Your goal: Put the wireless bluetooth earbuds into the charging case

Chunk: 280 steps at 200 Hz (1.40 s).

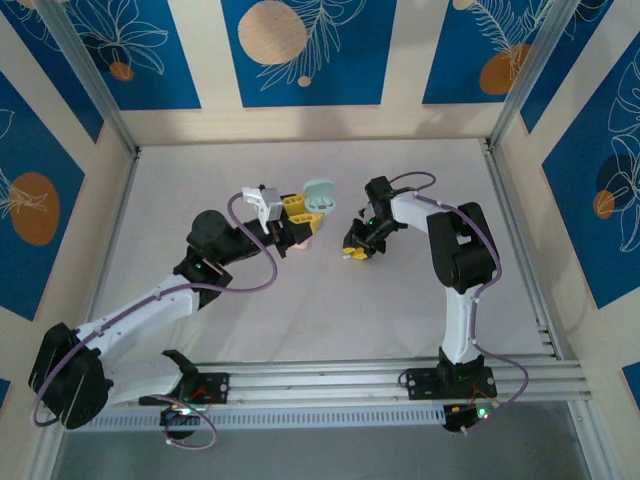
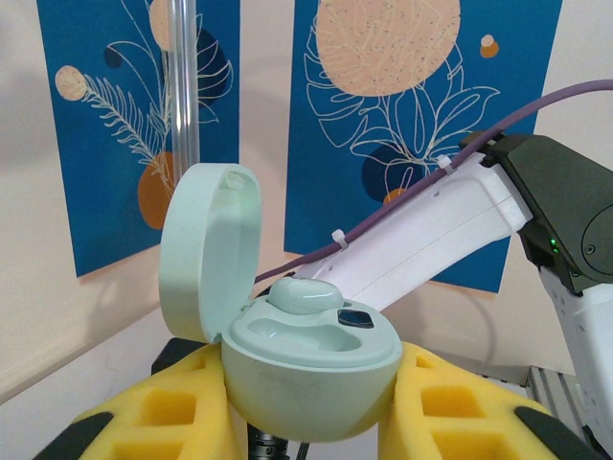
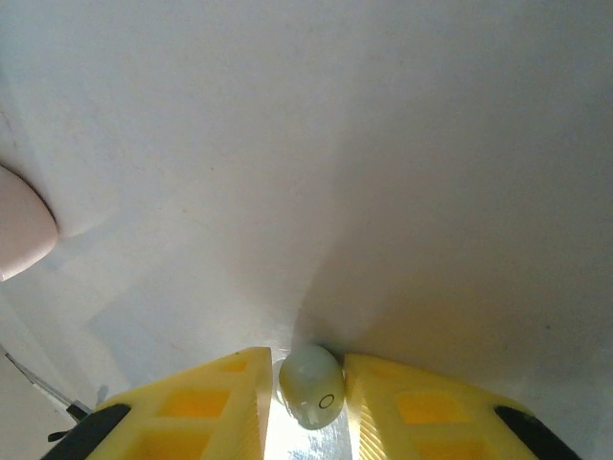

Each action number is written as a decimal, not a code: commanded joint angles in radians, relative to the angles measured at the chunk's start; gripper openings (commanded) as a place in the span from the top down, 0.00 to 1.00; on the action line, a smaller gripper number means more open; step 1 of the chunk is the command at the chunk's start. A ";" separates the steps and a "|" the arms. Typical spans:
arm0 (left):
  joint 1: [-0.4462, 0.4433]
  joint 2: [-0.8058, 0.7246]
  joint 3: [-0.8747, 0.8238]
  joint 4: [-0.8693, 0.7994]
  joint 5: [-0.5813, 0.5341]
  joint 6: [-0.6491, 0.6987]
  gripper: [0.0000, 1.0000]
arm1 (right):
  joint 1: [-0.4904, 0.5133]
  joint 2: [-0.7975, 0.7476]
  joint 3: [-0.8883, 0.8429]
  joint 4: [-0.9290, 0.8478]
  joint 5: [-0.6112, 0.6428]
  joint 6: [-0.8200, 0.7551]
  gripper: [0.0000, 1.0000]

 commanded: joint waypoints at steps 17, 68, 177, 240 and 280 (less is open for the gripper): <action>-0.010 0.004 0.007 0.019 -0.008 -0.003 0.75 | 0.048 0.083 0.015 0.064 0.036 0.006 0.76; -0.009 0.013 0.010 0.020 -0.007 -0.002 0.75 | 0.059 0.019 0.024 0.040 0.076 0.004 0.80; -0.009 0.021 0.007 -0.013 -0.023 0.034 0.75 | 0.042 -0.276 -0.030 -0.045 0.121 -0.033 0.80; -0.009 0.029 -0.005 -0.059 -0.068 0.092 0.75 | 0.035 -0.461 -0.007 -0.105 0.063 -0.054 0.80; -0.009 0.037 -0.014 -0.080 -0.082 0.116 0.75 | 0.031 -0.555 0.010 -0.133 0.011 -0.060 0.80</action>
